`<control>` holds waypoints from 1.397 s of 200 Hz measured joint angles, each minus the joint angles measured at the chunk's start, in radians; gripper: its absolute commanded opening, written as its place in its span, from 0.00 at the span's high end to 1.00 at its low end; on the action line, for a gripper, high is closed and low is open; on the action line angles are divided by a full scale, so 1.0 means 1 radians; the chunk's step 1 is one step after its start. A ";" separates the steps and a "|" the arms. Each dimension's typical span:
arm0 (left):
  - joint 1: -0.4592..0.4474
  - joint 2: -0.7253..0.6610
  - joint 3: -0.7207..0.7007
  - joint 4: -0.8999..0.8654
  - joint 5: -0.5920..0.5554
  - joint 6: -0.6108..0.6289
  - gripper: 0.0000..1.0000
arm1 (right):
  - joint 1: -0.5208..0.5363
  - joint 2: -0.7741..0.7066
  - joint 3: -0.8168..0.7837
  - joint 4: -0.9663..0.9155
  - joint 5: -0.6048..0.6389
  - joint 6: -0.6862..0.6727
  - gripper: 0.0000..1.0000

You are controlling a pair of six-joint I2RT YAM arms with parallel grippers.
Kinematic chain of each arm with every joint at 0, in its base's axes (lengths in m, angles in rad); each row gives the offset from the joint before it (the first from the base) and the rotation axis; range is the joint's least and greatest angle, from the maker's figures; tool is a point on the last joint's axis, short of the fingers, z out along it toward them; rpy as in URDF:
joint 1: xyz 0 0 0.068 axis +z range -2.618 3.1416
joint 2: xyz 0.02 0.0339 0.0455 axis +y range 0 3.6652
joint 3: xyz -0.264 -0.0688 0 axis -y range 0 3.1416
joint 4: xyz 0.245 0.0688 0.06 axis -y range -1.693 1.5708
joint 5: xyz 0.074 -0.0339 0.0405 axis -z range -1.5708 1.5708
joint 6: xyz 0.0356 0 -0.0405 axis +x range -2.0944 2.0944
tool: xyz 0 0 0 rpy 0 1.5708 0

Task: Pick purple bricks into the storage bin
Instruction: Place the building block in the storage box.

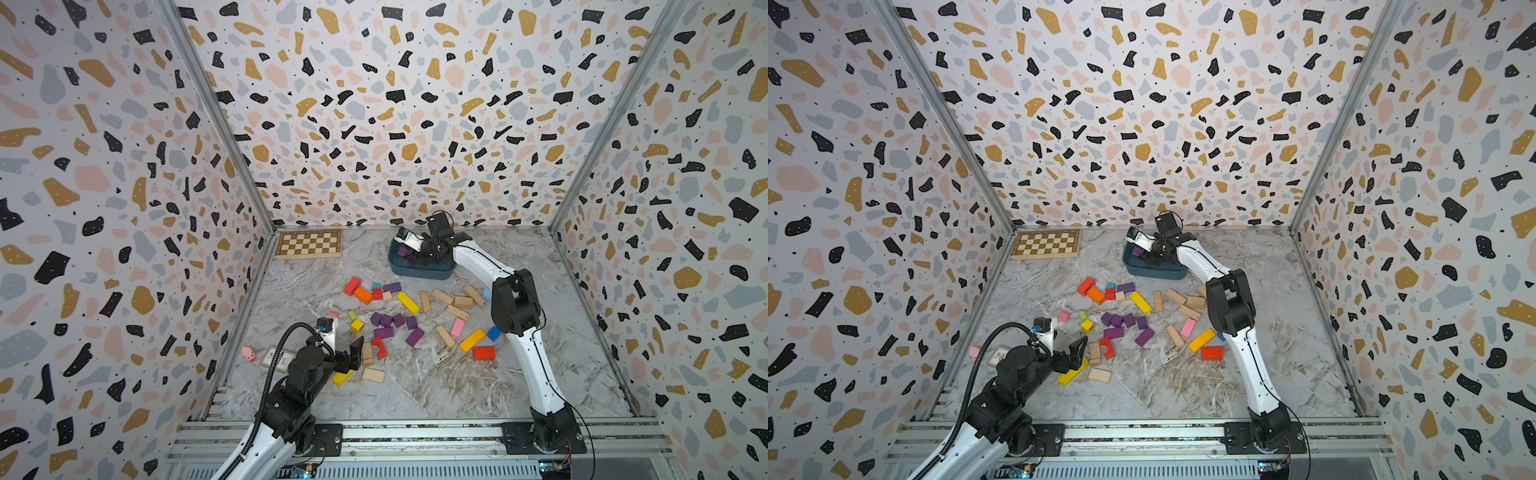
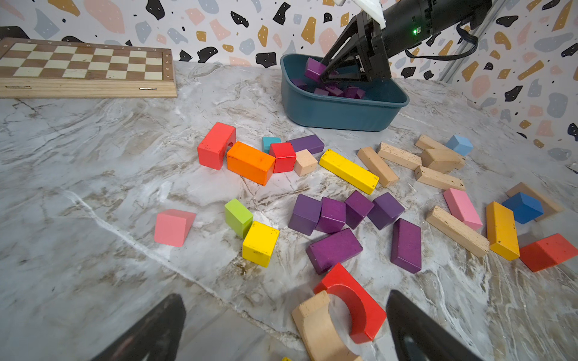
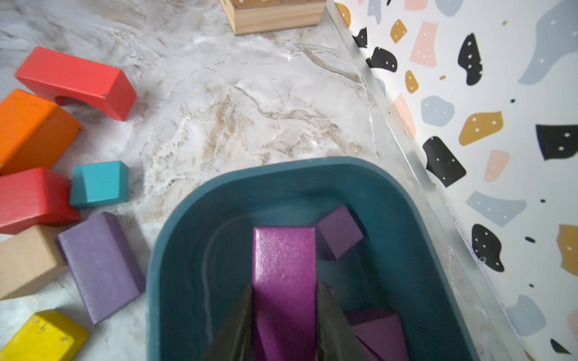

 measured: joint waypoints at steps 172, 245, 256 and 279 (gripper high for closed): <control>0.000 0.024 0.000 0.035 0.003 0.003 0.01 | 0.025 0.033 0.020 -0.046 -0.035 -0.109 0.88; 0.000 0.029 0.000 0.037 0.004 0.003 0.01 | 0.025 0.033 0.020 -0.045 -0.015 -0.112 0.54; 0.000 0.029 0.000 0.037 0.004 0.003 0.01 | 0.025 0.033 0.020 -0.043 -0.013 -0.113 0.51; 0.000 0.029 0.000 0.037 0.004 0.004 0.01 | 0.022 0.033 0.020 -0.043 -0.009 -0.113 0.50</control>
